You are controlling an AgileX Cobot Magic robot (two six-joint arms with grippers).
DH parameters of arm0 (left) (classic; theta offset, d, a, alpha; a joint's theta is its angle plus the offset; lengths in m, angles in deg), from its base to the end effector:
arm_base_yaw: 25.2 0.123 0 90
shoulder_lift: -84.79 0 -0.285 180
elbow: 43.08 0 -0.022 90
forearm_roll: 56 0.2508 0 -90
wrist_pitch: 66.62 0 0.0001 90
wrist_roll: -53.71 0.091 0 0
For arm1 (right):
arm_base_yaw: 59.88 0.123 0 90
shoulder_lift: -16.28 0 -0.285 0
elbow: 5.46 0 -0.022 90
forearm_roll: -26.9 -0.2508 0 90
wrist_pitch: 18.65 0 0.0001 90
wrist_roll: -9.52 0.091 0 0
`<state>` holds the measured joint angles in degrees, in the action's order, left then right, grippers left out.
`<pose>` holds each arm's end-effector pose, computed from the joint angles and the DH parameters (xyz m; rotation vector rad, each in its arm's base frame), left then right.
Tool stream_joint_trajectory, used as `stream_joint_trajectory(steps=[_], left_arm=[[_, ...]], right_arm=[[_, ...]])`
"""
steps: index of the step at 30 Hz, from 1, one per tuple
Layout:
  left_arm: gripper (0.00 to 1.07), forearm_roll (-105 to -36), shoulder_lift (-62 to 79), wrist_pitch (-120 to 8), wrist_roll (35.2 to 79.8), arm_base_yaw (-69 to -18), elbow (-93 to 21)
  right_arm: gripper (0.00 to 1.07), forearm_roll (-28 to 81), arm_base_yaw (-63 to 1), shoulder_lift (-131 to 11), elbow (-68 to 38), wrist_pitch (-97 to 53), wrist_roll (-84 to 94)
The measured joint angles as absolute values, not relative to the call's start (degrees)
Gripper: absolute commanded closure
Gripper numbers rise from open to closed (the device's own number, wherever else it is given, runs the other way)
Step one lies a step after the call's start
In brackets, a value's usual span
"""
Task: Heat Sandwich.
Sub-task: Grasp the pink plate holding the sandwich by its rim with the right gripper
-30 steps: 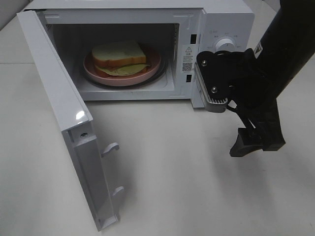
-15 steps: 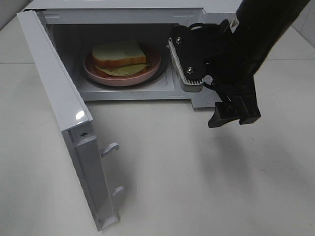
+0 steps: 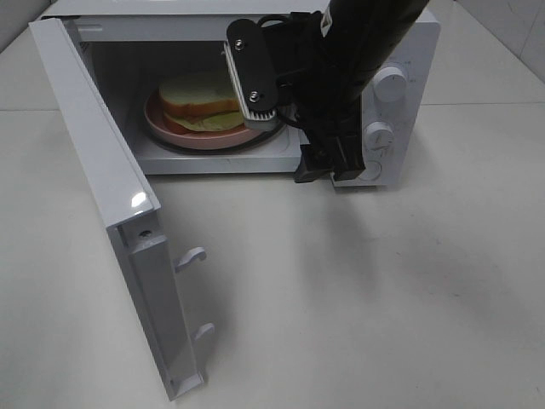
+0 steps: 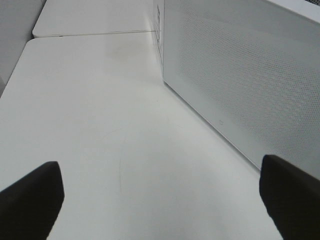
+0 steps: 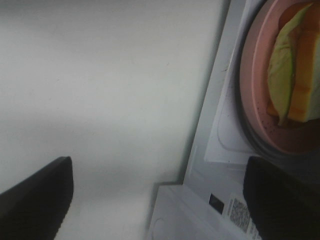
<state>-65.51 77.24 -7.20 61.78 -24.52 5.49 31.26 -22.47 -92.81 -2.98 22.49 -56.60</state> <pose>-0.0050 -0.0130 0.2801 0.1350 2.0026 -0.1002 0.3112 0.2323 0.2649 -2.0759 1.5648 -0.2702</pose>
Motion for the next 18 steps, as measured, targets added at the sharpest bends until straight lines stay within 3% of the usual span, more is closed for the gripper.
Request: stream_joint_trajectory(steps=[18], left_arm=[[0.03,-65.51,77.24,-7.20,61.78,-24.52,5.49]], right_arm=[[0.21,31.89,-22.07,-103.35,-0.69,8.11,-56.60]])
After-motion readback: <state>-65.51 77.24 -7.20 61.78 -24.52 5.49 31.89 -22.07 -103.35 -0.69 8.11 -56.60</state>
